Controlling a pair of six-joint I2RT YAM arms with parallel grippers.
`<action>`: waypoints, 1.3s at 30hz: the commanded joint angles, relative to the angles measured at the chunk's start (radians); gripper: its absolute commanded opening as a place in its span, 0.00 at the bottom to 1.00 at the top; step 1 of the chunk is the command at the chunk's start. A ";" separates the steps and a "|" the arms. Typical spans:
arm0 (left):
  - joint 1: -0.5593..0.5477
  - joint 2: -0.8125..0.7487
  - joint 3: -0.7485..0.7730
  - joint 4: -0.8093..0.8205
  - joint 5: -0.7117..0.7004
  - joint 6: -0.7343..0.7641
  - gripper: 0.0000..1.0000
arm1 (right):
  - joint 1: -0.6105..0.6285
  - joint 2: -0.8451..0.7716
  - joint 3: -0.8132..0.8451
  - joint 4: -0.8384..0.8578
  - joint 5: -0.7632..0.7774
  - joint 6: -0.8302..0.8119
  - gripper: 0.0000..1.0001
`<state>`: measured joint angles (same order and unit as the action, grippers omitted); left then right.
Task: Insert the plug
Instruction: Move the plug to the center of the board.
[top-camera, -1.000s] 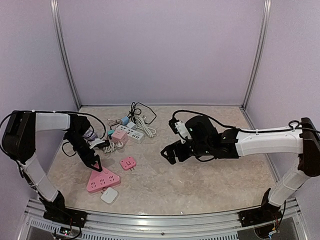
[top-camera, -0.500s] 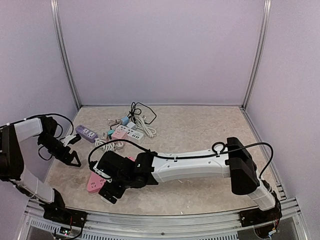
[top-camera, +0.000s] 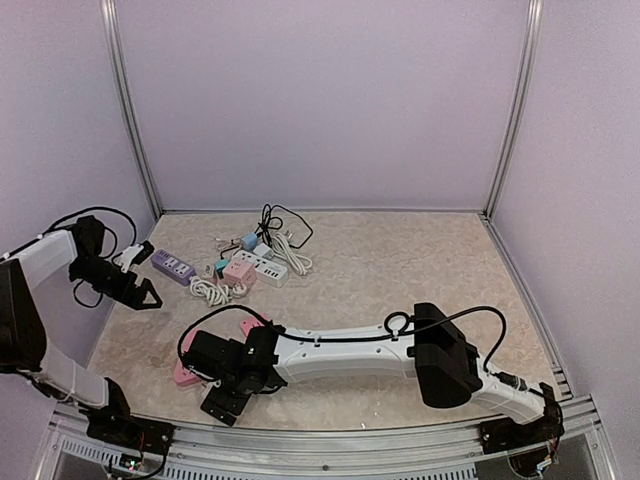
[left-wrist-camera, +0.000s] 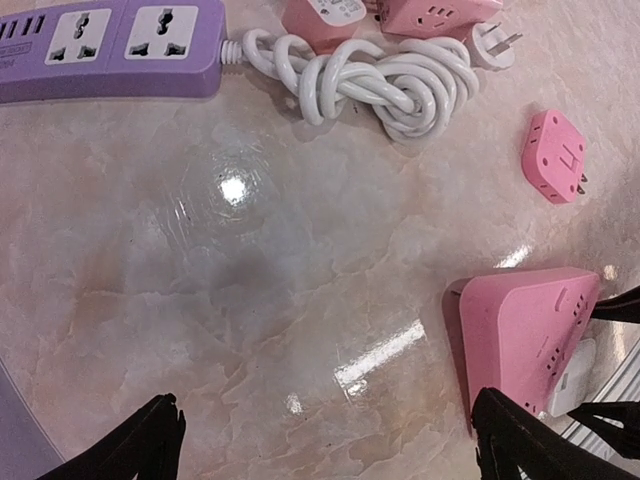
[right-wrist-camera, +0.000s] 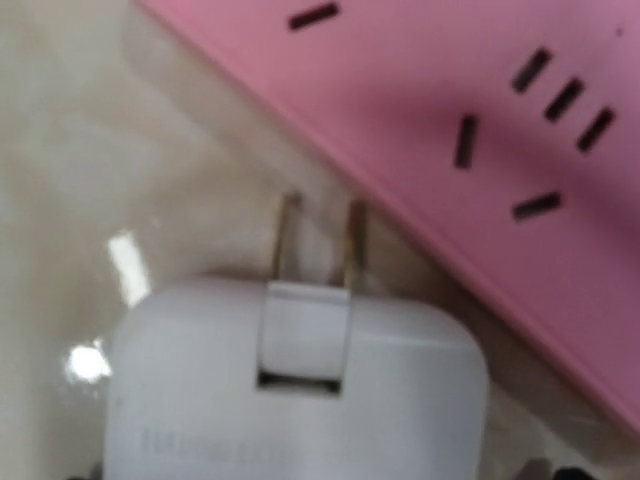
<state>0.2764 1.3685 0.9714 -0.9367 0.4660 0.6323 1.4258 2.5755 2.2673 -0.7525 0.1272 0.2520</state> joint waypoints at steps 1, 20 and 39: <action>0.007 0.033 -0.030 0.028 -0.005 -0.015 0.99 | -0.001 0.058 0.021 0.019 -0.012 -0.007 1.00; 0.006 -0.056 -0.055 -0.034 -0.118 0.030 0.99 | -0.072 -0.294 -0.617 0.252 0.249 0.081 0.53; -0.533 -0.056 -0.225 0.257 -0.576 0.353 0.89 | -0.271 -0.584 -1.050 0.326 0.153 0.174 1.00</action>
<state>-0.1905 1.3098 0.8108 -0.7994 -0.0071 0.8795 1.1397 1.9949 1.2533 -0.3344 0.3725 0.4389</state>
